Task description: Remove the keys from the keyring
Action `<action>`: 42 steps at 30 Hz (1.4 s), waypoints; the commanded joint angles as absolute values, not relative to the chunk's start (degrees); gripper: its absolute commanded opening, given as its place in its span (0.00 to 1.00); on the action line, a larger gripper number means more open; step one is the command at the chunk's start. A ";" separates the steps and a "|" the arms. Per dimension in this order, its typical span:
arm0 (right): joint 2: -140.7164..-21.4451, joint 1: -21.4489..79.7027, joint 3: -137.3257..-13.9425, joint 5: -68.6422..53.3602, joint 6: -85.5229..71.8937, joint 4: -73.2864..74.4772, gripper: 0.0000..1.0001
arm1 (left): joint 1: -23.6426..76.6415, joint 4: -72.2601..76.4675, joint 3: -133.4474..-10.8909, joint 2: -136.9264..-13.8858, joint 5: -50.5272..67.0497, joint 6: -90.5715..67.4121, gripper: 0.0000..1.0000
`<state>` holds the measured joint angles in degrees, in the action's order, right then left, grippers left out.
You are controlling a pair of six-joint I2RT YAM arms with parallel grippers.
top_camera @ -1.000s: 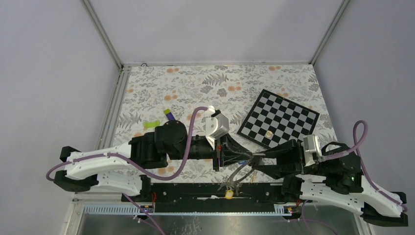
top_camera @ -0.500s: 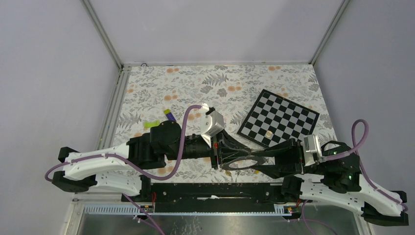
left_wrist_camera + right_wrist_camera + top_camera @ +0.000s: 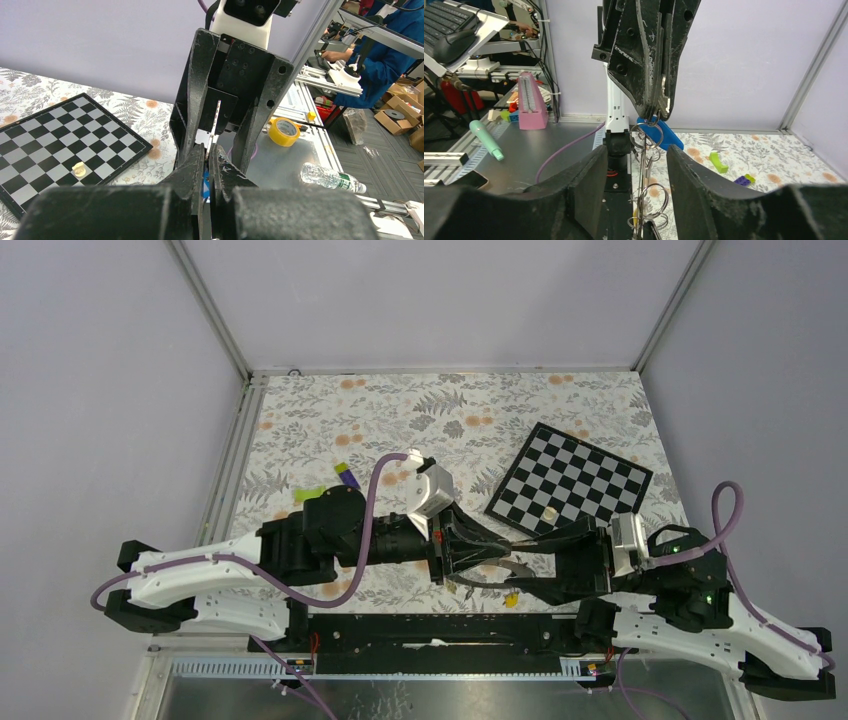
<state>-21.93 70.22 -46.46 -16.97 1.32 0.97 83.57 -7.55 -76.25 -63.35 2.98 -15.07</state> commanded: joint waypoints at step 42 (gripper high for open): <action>-26.30 70.40 -51.23 -9.05 17.84 1.65 0.56 | 83.14 -2.99 -79.89 -64.15 -5.94 -20.03 0.00</action>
